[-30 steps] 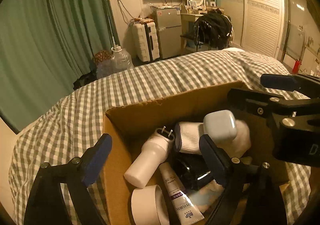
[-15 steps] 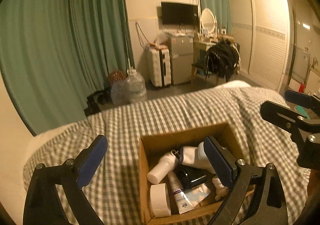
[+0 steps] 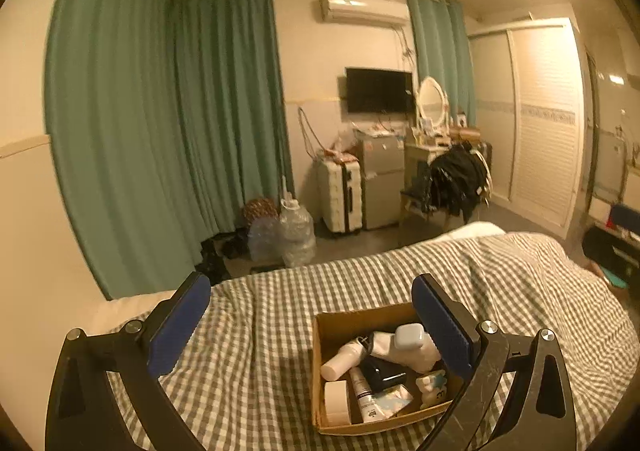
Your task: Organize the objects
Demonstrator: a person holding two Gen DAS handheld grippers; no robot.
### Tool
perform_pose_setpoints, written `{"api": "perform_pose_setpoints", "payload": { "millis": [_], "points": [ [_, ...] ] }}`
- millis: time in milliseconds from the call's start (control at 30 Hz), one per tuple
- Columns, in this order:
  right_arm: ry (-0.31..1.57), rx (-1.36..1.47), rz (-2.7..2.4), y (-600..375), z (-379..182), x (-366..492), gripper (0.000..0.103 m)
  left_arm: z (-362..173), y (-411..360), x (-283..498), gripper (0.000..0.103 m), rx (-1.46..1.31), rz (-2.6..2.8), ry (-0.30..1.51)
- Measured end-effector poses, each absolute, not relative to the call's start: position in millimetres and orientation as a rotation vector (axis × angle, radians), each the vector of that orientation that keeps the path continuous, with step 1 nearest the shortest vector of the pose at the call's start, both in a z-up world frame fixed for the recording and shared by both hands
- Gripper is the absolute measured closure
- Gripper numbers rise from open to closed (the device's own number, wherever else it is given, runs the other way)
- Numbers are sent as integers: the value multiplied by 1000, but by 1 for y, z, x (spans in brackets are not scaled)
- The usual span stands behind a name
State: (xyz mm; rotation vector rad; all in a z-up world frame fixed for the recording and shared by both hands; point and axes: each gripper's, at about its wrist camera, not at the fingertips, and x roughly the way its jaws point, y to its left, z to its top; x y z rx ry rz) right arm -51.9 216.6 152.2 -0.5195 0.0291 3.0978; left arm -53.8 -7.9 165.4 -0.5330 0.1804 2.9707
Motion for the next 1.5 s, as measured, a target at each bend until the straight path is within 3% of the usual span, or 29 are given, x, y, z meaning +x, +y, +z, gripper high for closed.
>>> {"api": "perform_pose_setpoints", "payload": {
  "millis": [367, 800, 1500],
  "points": [
    [81, -415, 3090, 221, 116, -26, 2, 134, -39, -10, 0, -463, 3098, -12],
    [-8, -587, 3058, 212, 23, -57, 2, 61, -32, -12, 0, -512, 3093, 49],
    [-79, -588, 3053, 202, 16, -55, 2, 59, -27, -8, 0, -535, 3093, 99]
  ]
}}
